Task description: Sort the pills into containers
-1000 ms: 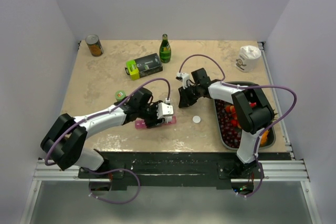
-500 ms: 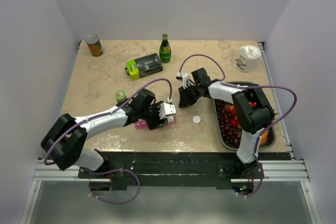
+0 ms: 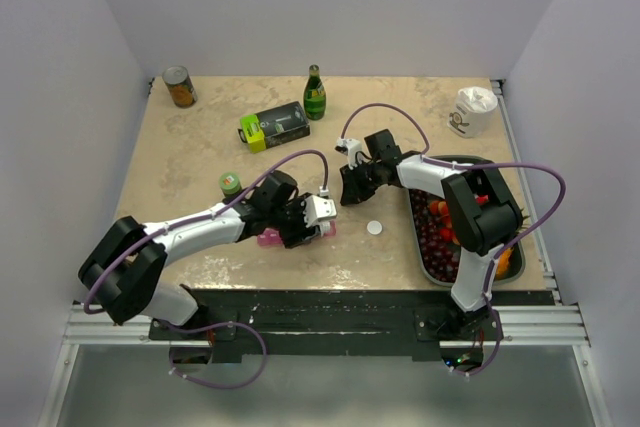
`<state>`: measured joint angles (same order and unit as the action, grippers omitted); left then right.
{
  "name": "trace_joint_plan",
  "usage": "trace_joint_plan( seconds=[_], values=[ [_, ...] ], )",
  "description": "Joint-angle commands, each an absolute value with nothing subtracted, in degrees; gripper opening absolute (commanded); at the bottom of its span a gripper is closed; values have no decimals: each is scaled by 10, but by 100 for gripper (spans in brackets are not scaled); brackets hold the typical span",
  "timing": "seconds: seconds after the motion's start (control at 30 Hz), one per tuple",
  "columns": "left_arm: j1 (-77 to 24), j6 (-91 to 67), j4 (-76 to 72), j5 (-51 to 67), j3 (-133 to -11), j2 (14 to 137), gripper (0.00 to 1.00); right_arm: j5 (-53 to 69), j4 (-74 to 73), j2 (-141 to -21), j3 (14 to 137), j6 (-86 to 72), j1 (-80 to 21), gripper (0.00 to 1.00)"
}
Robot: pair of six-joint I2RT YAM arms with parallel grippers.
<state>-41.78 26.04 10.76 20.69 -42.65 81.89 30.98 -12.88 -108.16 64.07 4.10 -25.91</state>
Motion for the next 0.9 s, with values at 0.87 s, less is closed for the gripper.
trace_joint_plan(
  seconds=[0.87],
  values=[
    [-449, 205, 118, 153, -467, 837, 0, 304, -130, -1079, 664, 52, -258, 19]
  ],
)
